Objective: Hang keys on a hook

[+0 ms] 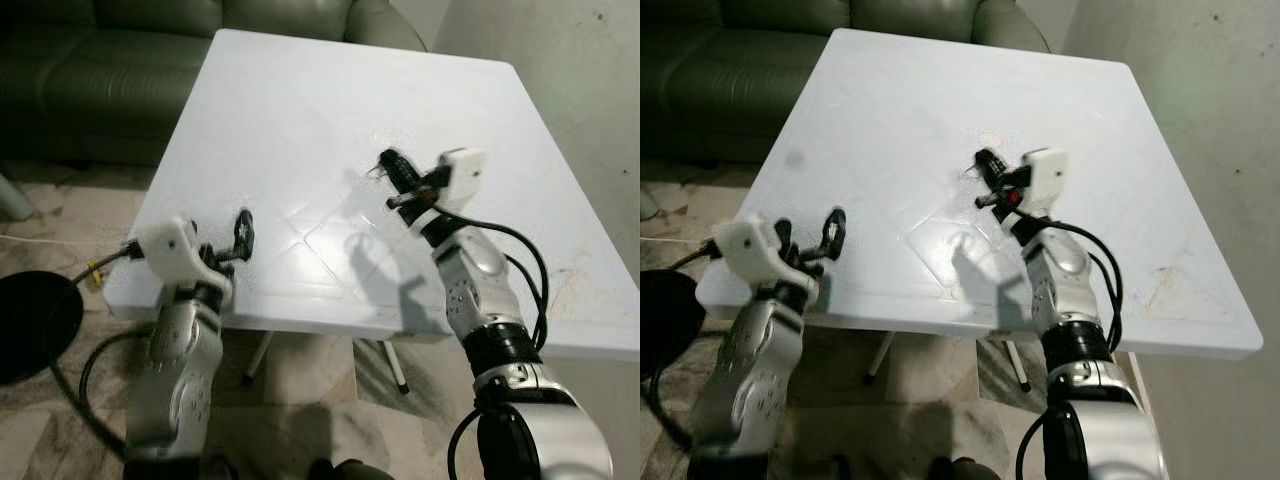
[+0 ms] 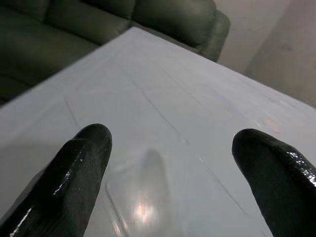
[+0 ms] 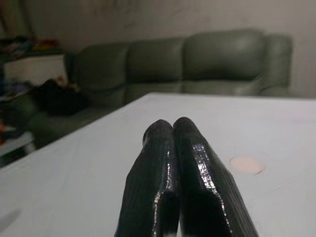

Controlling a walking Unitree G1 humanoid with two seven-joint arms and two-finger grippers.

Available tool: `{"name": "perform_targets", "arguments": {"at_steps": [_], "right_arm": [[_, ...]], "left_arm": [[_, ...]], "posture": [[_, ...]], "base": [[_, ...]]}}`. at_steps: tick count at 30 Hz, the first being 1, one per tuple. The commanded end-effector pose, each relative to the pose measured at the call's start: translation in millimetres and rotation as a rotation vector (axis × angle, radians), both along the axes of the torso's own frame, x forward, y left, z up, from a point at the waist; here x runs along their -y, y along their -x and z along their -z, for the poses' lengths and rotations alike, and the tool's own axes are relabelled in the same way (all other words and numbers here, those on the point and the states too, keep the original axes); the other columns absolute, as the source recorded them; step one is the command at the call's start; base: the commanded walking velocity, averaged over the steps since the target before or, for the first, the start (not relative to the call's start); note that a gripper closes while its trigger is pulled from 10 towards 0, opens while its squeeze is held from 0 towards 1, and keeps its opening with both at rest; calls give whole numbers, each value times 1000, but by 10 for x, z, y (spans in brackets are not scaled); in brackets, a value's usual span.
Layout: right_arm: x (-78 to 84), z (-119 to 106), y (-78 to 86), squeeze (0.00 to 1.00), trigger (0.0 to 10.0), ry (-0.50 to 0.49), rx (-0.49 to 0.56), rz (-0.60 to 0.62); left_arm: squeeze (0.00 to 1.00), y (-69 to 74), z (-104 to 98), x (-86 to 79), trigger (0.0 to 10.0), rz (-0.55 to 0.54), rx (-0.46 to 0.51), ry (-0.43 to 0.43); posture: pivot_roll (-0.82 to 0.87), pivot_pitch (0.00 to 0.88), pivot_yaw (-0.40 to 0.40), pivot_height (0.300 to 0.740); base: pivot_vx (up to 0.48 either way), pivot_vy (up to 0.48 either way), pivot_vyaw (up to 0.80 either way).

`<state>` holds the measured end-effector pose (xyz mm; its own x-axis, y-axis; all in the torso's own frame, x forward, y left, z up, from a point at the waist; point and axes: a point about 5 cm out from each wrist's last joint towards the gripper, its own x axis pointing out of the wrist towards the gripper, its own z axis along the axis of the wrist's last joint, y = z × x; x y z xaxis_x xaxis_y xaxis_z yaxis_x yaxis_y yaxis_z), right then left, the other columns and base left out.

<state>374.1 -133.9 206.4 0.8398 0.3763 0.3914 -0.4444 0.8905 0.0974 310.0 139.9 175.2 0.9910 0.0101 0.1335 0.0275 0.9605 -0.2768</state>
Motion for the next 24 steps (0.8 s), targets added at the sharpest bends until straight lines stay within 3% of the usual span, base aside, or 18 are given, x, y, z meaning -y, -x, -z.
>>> {"name": "perform_targets", "arguments": {"at_steps": [1,5,10,11,12,13,14,16,21,24], "right_arm": [[60,-50,28,0,0,-13,21,33],[113,-143,103,0,0,-18,52,92],[149,-150,175,0,0,-4,52,126],[156,-144,197,0,1137,5,47,132],[160,-140,212,0,1137,13,44,136],[182,-124,268,0,3725,8,35,148],[190,-116,280,0,3882,9,33,154],[201,-83,314,0,10000,14,21,169],[223,50,509,0,10000,31,-17,226],[245,73,573,0,10000,43,-28,253]], "left_arm": [[0,-52,14,-5,10000,-6,-10,-25],[0,-232,-125,-26,10000,26,34,-81],[0,-301,-199,-62,10000,80,69,-122],[0,-292,-208,-71,10000,93,83,-119],[0,-284,-215,-77,10000,102,94,-116],[0,-243,-194,-101,10000,119,94,-123],[0,-232,-183,-104,10000,122,94,-123],[0,-173,-152,-105,10000,139,102,-118],[0,68,-5,-143,10000,144,78,-112],[0,115,23,-158,10000,142,72,-110]], "posture": [[58,109,-115,740],[41,95,-107,740],[31,92,-100,740],[31,92,-100,740],[31,92,-100,740],[31,92,-100,740],[19,88,-94,740],[13,82,-92,740],[6,63,-86,740],[2,52,-85,740]], "base": [[0,0,0],[0,0,0],[0,0,0],[0,0,0],[0,0,0],[0,0,0],[0,0,0],[0,0,0],[0,0,0],[0,0,0]]}}
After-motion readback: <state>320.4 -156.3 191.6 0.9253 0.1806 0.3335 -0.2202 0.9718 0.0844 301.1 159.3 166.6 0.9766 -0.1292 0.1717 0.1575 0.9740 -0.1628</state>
